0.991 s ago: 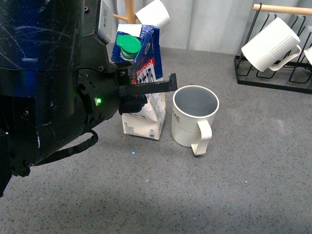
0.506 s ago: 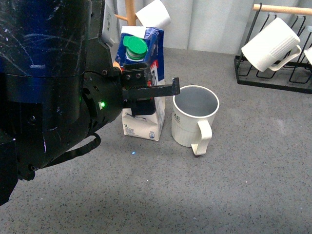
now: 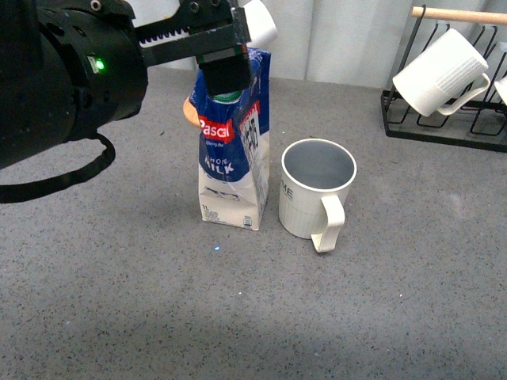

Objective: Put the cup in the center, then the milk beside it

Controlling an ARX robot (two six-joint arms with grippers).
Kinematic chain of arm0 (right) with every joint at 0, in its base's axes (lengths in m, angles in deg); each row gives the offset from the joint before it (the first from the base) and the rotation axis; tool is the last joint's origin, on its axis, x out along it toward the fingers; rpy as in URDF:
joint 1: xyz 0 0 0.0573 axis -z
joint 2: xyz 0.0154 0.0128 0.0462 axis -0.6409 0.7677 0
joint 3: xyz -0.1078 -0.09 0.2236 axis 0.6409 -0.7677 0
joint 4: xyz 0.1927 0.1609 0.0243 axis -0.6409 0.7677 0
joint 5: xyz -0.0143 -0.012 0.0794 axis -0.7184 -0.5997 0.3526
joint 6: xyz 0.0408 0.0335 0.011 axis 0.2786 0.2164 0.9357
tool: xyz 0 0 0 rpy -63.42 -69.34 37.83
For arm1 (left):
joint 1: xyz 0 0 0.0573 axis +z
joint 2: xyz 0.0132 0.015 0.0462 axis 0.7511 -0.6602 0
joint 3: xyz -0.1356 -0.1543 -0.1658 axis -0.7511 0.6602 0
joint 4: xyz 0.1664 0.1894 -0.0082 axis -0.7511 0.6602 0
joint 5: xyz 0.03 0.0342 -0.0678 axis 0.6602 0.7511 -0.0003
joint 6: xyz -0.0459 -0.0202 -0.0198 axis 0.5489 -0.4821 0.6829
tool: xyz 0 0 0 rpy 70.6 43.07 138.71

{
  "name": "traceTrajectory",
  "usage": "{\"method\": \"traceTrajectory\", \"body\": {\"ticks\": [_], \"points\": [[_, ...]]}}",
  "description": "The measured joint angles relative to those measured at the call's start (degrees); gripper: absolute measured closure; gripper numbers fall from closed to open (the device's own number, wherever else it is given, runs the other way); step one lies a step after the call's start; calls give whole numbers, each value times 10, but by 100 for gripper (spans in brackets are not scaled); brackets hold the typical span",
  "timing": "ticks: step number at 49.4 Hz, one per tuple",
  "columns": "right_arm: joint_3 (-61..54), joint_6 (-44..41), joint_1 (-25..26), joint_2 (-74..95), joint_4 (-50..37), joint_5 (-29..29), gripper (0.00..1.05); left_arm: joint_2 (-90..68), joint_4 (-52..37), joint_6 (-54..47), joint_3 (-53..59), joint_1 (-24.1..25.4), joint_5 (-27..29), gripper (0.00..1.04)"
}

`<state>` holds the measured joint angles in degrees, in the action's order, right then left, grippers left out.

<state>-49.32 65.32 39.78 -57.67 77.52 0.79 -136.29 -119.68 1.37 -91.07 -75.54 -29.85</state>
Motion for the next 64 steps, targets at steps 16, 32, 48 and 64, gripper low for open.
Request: {"method": "traceTrajectory", "body": {"ticks": [16,32,48,64], "points": [[0,0,0,0,0,0,9,114,-220,-187,180,82,10,63],[0,0,0,0,0,0,9,301,-144,-203,298,167,-73,101],[0,0,0,0,0,0,9,447,-41,-203,341,208,-114,101],[0,0,0,0,0,0,9,573,64,-204,354,266,-169,101]]}}
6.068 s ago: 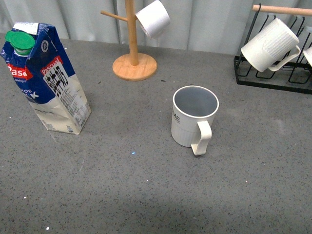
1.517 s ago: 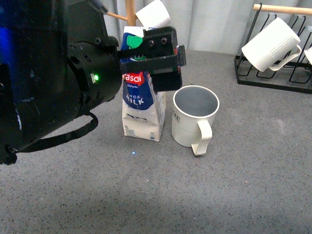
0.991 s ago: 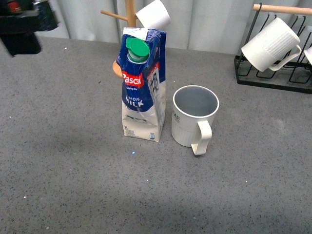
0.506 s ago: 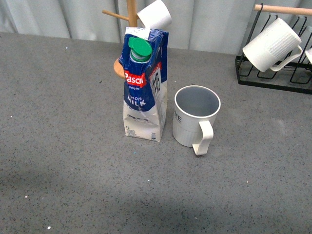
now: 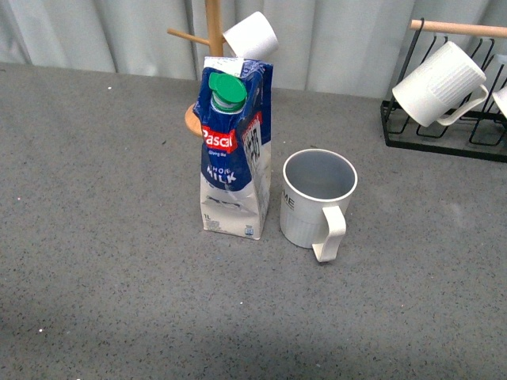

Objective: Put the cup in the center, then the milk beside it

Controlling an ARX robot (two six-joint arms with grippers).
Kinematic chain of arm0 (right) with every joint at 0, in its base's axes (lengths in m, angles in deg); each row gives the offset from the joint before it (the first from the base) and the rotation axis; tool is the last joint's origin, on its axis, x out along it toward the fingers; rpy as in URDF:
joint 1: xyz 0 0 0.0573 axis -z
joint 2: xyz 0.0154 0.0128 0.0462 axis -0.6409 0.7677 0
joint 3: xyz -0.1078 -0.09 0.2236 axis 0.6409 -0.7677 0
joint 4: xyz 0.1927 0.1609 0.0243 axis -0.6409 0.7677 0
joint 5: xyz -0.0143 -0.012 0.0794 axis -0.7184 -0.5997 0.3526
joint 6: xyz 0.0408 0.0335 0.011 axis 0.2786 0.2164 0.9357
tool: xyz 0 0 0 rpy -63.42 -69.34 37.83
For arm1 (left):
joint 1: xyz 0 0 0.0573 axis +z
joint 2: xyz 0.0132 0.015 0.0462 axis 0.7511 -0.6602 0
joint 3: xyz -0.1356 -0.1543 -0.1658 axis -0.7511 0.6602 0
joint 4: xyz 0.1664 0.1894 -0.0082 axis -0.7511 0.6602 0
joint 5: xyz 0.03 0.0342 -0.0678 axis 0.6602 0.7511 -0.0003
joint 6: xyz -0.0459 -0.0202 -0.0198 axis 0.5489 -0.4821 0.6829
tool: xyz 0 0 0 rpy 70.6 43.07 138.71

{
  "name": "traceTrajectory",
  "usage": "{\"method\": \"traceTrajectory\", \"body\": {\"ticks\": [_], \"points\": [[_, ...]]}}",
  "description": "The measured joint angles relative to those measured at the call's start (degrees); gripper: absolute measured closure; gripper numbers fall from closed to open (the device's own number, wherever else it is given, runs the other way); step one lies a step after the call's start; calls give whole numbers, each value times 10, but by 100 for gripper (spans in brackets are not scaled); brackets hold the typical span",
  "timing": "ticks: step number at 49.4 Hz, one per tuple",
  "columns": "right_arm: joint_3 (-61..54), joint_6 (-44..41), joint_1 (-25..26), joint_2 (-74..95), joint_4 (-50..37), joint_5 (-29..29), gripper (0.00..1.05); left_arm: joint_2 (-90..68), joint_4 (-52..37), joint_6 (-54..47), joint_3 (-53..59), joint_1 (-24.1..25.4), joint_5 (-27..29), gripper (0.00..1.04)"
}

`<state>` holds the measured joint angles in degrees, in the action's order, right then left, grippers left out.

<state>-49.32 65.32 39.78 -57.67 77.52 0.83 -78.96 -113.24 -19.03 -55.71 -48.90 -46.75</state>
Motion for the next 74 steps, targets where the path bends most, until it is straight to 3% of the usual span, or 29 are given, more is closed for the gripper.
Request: {"method": "traceTrajectory", "body": {"ticks": [32,58,64,71,74], "points": [[0,0,0,0,0,0,9,216,202,0,1,1,-1,101],[0,0,0,0,0,0,9,302,288,0,1,1,-1,101],[0,0,0,0,0,0,9,380,381,0,0,1,-2,101],[0,0,0,0,0,0,9,397,387,0,0,1,-2,101],[0,0,0,0,0,0,9,397,388,0,0,1,-2,92]]}}
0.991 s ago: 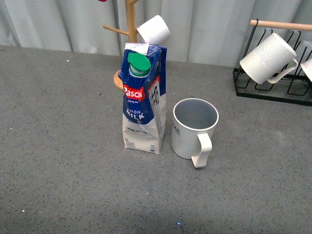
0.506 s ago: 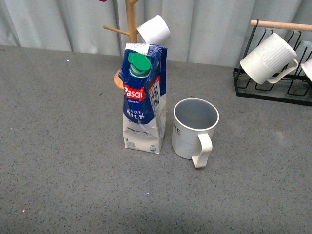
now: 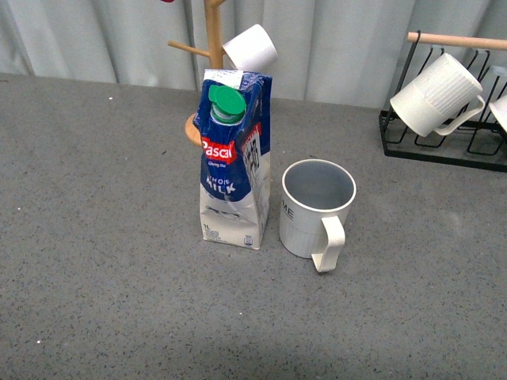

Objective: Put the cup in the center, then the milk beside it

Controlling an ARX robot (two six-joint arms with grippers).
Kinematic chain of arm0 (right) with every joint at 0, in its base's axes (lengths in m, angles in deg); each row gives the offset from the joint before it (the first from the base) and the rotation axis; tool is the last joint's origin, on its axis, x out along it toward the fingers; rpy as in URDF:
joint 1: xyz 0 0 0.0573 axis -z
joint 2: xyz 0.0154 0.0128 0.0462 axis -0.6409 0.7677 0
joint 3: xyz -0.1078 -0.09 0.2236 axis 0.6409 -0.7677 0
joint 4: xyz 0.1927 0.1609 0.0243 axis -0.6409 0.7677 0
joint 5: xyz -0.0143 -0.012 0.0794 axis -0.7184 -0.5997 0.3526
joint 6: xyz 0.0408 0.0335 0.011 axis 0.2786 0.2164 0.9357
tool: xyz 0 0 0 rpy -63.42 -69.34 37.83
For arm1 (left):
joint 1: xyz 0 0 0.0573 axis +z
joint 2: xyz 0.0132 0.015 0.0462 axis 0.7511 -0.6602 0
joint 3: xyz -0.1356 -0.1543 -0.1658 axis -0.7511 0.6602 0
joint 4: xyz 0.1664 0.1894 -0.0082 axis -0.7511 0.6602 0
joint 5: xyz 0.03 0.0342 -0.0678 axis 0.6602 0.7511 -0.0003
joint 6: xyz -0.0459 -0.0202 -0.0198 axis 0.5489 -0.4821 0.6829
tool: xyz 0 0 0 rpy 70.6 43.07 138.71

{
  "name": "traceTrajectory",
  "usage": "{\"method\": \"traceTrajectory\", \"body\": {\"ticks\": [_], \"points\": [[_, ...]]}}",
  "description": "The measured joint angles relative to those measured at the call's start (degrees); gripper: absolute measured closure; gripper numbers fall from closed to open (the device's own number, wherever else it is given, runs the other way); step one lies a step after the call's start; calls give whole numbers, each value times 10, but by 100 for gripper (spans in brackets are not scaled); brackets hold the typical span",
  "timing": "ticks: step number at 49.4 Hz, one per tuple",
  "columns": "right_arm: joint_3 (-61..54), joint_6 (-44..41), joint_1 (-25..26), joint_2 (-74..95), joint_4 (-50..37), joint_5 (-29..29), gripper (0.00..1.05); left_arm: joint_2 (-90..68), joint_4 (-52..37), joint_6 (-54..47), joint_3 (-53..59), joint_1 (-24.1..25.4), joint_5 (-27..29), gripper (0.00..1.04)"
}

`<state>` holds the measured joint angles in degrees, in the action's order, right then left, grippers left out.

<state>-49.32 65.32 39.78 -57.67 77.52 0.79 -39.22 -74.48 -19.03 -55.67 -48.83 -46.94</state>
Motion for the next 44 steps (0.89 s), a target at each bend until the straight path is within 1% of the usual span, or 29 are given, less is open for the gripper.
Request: {"method": "traceTrajectory", "body": {"ticks": [1,5,6,9,10,11,16,17,22,25,29,44], "points": [[0,0,0,0,0,0,9,0,0,0,0,0,0,89],[0,0,0,0,0,0,9,0,0,0,0,0,0,69],[0,0,0,0,0,0,9,0,0,0,0,0,0,67],[0,0,0,0,0,0,9,0,0,0,0,0,0,56],[0,0,0,0,0,0,9,0,0,0,0,0,0,51],[0,0,0,0,0,0,9,0,0,0,0,0,0,49],[0,0,0,0,0,0,9,0,0,0,0,0,0,33],[0,0,0,0,0,0,9,0,0,0,0,0,0,31],[0,0,0,0,0,0,9,0,0,0,0,0,0,13],[0,0,0,0,0,0,9,0,0,0,0,0,0,5],[0,0,0,0,0,0,9,0,0,-1,0,0,0,7],[0,0,0,0,0,0,9,0,0,-2,0,0,0,7]]}}
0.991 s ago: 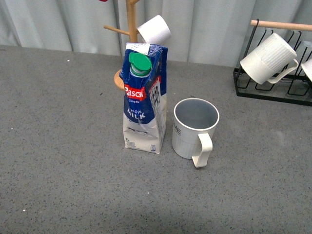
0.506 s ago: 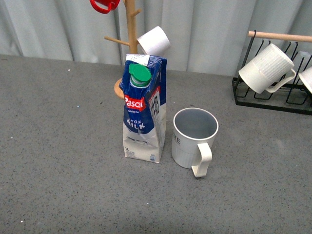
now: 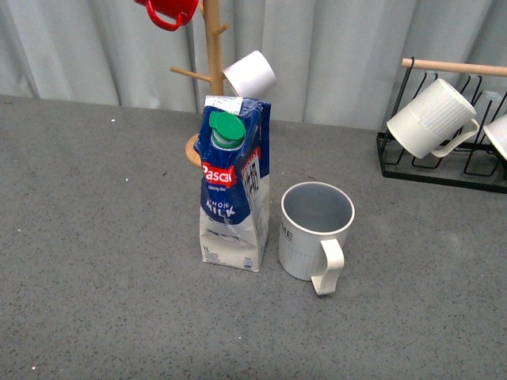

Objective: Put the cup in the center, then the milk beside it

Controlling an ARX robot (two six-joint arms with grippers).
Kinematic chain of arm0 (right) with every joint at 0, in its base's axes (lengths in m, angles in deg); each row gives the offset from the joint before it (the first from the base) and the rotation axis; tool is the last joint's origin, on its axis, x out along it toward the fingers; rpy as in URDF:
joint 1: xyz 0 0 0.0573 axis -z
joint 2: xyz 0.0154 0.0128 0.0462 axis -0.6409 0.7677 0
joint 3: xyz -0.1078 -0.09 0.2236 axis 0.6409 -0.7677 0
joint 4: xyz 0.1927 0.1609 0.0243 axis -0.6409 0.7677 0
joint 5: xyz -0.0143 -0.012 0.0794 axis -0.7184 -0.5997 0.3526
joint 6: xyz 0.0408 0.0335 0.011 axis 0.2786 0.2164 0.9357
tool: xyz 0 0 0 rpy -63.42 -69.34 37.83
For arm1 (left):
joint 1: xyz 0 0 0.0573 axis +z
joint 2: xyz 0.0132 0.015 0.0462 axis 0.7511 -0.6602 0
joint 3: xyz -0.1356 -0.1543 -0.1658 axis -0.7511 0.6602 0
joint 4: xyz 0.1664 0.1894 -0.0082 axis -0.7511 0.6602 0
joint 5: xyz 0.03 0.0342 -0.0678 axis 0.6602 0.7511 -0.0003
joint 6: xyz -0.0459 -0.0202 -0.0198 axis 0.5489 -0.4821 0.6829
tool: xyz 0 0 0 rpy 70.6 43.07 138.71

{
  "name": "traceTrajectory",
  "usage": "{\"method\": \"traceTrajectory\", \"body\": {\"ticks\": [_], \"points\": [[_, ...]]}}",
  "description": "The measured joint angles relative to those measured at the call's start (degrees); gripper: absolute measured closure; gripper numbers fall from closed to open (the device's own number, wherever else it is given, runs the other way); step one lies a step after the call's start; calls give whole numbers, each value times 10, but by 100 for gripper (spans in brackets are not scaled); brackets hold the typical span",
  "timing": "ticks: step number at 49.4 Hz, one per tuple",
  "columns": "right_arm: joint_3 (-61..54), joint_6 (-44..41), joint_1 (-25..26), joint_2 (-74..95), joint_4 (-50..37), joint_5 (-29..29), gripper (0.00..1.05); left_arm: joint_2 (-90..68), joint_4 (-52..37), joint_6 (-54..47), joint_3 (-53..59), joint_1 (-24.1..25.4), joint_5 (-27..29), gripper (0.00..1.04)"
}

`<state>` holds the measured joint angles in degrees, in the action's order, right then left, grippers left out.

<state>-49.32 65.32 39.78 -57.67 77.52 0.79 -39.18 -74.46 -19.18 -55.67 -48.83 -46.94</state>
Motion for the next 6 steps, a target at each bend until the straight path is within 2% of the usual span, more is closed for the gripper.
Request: {"method": "traceTrajectory", "body": {"ticks": [6], "points": [[0,0,0,0,0,0,9,0,0,0,0,0,0,7]]}}
